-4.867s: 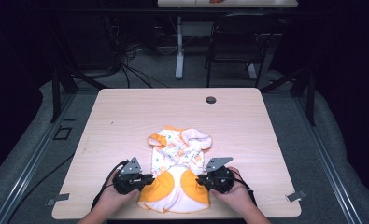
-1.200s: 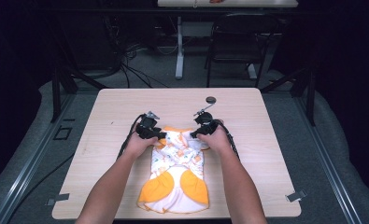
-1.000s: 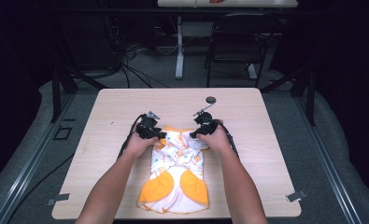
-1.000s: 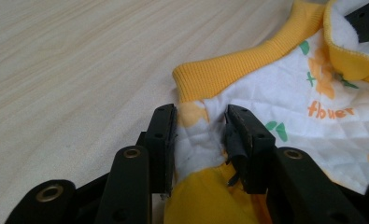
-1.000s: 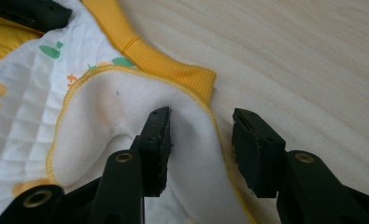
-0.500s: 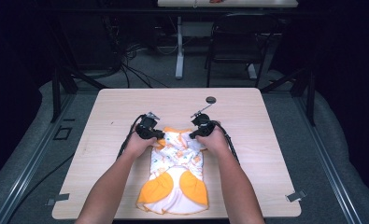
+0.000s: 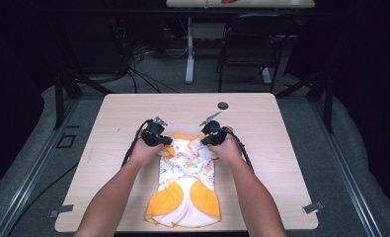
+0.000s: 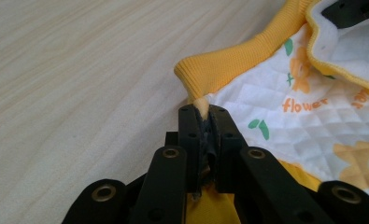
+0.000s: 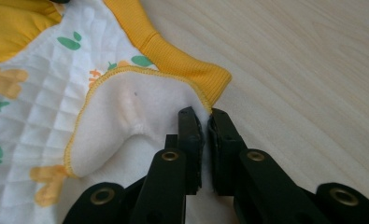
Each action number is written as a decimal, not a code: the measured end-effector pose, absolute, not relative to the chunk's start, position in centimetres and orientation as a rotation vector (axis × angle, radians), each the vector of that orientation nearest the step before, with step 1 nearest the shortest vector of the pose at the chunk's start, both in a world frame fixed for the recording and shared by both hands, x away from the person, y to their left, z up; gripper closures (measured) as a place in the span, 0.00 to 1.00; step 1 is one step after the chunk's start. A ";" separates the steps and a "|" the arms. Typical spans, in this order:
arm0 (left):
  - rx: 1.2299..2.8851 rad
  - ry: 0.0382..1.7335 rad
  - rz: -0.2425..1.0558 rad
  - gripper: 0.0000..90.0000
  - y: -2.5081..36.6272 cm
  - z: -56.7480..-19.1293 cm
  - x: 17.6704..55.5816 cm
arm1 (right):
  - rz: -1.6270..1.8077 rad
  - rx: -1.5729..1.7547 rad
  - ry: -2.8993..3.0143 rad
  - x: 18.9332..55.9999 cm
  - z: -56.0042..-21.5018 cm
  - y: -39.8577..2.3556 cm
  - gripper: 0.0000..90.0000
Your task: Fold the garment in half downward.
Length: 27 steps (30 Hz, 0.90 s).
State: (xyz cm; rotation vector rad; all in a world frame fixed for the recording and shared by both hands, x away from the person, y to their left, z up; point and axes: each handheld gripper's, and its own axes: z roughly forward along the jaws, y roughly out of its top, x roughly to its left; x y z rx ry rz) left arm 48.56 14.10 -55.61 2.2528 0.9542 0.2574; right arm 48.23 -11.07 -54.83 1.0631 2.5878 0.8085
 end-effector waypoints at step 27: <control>2.172 0.921 0.340 0.94 15.8 -51.3 48.2 | 0.898 0.949 2.532 47.8 -49.8 -10.7 0.94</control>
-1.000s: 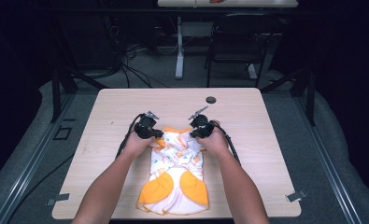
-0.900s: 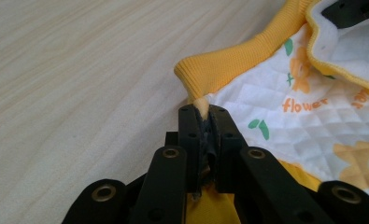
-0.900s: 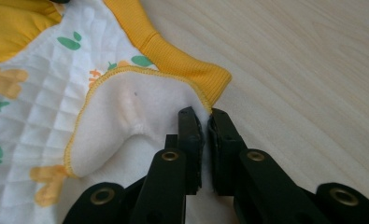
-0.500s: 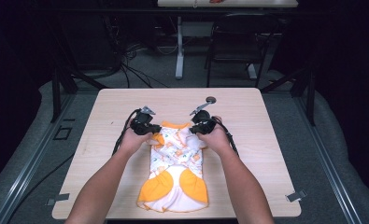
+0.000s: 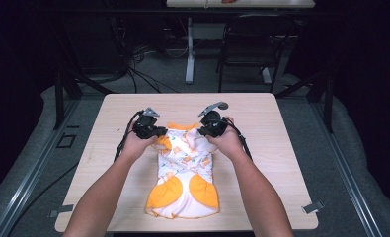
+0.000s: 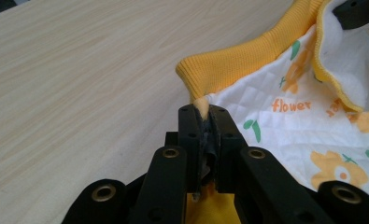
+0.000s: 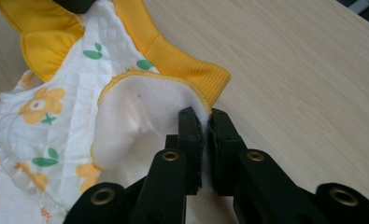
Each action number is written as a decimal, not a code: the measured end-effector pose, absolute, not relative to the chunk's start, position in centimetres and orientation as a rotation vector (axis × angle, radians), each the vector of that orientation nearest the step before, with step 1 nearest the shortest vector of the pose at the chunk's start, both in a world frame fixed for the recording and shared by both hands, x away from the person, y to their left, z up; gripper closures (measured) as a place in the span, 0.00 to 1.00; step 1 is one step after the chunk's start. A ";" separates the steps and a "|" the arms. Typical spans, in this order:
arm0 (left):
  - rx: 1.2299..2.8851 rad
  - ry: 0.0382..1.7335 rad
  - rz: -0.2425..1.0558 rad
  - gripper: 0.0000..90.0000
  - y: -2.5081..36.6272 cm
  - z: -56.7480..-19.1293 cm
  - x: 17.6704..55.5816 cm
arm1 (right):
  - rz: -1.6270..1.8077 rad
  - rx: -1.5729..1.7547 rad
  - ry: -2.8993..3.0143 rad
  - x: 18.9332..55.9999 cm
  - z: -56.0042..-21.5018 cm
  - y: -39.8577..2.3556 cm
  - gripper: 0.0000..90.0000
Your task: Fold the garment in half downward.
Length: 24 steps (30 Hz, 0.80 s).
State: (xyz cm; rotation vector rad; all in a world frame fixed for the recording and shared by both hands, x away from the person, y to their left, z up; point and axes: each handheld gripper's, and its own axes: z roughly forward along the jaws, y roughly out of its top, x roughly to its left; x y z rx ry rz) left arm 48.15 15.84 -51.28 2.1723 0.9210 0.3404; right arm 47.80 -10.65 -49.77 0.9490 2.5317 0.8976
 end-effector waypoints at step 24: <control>2.143 0.883 0.391 0.94 16.0 -48.9 47.7 | 0.917 0.879 2.480 47.1 -47.6 -10.7 0.94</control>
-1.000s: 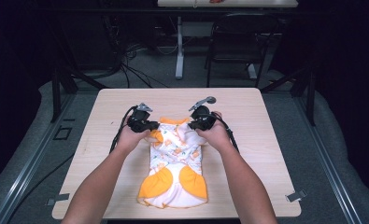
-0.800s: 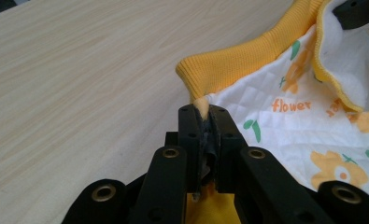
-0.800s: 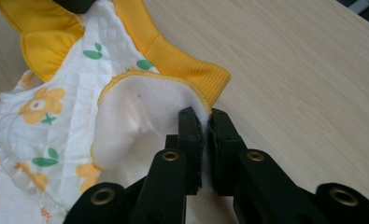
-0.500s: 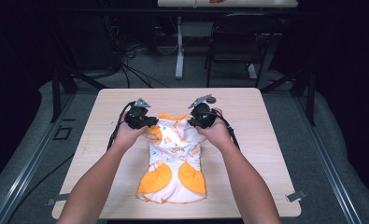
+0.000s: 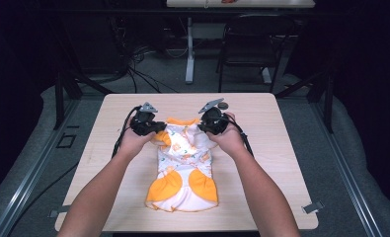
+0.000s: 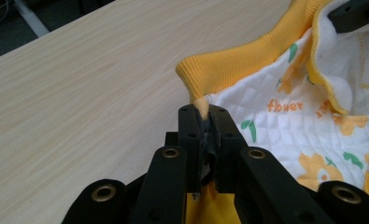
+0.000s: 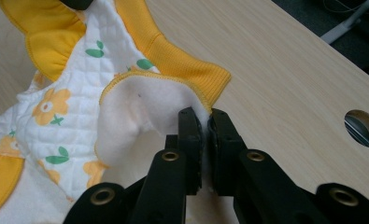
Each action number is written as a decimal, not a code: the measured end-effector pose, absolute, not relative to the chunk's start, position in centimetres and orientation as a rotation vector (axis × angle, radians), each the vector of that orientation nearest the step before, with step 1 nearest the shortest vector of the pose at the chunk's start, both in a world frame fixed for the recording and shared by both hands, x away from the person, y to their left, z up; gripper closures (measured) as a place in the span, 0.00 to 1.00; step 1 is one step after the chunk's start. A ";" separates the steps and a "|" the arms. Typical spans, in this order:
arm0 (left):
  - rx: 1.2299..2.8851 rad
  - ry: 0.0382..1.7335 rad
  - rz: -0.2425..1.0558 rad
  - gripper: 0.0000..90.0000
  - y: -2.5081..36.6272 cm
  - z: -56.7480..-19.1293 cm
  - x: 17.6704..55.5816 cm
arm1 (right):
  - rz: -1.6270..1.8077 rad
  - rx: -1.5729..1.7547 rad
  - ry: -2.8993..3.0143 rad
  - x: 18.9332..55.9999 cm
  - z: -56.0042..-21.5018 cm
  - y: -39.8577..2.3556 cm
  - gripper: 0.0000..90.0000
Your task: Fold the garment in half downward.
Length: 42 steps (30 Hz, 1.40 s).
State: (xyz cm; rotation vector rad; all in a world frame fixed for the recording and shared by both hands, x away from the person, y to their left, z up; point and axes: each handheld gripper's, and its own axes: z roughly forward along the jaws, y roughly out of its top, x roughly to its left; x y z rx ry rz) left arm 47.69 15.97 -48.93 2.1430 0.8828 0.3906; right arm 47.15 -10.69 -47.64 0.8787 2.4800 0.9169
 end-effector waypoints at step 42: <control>2.167 0.705 0.414 0.94 16.8 -47.1 43.7 | 0.945 0.664 2.481 43.0 -46.2 -11.2 0.94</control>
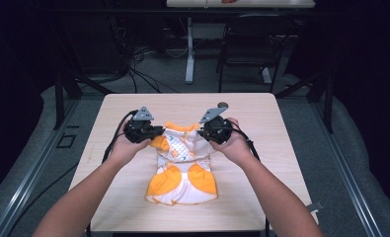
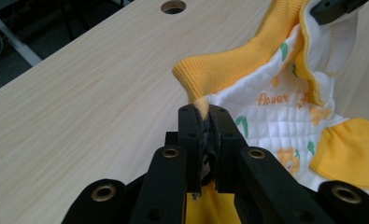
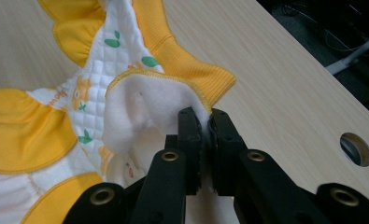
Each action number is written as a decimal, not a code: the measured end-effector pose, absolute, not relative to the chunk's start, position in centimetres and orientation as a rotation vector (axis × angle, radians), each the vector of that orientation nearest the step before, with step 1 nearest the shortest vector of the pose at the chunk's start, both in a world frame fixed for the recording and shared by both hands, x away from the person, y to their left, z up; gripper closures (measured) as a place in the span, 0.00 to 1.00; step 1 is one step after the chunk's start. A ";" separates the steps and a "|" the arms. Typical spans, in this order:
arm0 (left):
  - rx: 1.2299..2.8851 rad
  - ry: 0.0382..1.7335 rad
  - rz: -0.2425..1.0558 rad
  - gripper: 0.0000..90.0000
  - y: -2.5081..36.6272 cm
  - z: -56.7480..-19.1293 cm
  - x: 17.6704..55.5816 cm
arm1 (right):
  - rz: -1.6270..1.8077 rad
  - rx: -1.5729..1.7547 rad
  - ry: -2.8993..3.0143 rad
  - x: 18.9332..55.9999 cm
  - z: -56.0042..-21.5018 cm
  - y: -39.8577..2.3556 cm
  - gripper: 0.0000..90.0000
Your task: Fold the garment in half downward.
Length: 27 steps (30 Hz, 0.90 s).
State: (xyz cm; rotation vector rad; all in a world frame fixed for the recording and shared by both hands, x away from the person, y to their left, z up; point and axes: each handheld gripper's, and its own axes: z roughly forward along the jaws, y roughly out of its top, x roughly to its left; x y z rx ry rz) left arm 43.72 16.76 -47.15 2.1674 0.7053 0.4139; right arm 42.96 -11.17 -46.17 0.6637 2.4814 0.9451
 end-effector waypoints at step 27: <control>2.183 0.655 0.345 0.94 17.3 -48.8 39.7 | 0.927 0.602 2.560 39.6 -48.3 -11.7 0.94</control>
